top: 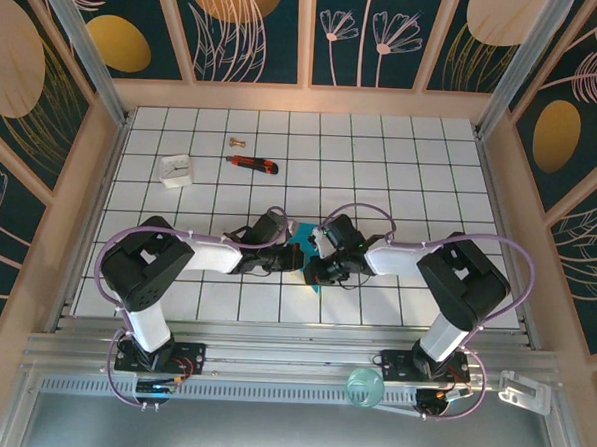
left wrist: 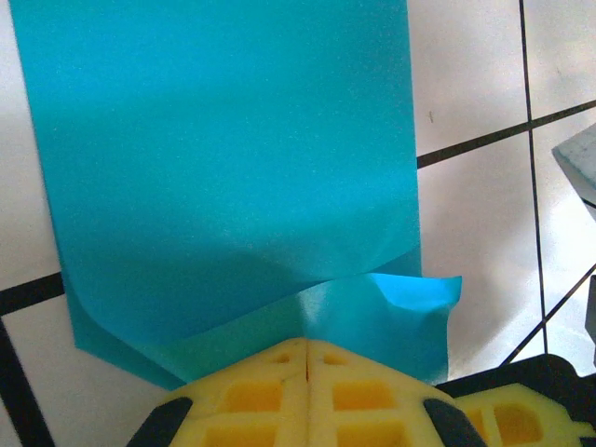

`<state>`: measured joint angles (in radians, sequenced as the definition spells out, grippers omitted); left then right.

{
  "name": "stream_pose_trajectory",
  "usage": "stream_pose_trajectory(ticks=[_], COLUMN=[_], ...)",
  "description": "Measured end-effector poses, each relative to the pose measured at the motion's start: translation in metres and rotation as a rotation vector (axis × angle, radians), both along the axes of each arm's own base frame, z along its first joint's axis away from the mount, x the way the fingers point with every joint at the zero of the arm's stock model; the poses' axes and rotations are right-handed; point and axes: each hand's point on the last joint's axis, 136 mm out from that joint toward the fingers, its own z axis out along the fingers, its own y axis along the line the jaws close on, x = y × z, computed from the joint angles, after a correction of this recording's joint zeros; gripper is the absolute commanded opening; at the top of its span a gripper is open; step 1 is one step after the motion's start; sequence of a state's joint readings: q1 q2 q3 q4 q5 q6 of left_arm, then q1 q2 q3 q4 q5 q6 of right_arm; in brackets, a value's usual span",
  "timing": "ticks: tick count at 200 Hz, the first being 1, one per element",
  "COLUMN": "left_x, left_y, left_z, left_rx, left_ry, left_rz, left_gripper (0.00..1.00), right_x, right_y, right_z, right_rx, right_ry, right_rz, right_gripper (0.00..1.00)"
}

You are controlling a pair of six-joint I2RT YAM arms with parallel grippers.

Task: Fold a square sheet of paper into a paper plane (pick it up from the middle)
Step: Third fold the triangle at the center of the table.

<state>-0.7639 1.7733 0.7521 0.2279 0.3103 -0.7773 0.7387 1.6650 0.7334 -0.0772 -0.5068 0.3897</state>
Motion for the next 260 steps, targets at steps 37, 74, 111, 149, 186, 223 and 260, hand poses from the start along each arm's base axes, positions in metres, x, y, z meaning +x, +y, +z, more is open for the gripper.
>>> stream_pose_trajectory(ticks=[37,74,111,149,186,223,260], left_x=[0.000,0.000,-0.002,-0.002,-0.002,-0.002,-0.002], left_y=[0.000,0.000,0.000,0.000,0.000,0.000,0.000], left_z=[0.000,0.000,0.000,0.000,0.000,0.000,0.000], left_rx=[0.003,0.004,0.004,0.004,0.004,0.004,0.004], left_ry=[-0.003,-0.005,0.003,0.003,0.003,0.003,0.003], left_rz=[-0.005,-0.008,-0.013,-0.013,-0.013,-0.013,-0.013], left_gripper=[0.00,0.00,0.00,0.00,0.00,0.00,0.00], right_x=[-0.001,-0.006,-0.015,-0.026,-0.031,-0.028,-0.019], right_y=[-0.001,-0.006,-0.012,-0.021,-0.025,-0.020,-0.017], right_z=[-0.001,-0.002,-0.001,-0.001,0.001,0.012,0.016], right_rx=[0.006,0.032,0.041,0.029,0.017,0.048,0.064], right_ry=[-0.003,-0.024,-0.027,-0.010,0.032,0.057,0.054], right_rz=[-0.001,-0.016,-0.046,-0.065,-0.064,-0.062,-0.074], right_gripper=[0.02,0.01,0.00,0.00,0.00,0.00,0.00])
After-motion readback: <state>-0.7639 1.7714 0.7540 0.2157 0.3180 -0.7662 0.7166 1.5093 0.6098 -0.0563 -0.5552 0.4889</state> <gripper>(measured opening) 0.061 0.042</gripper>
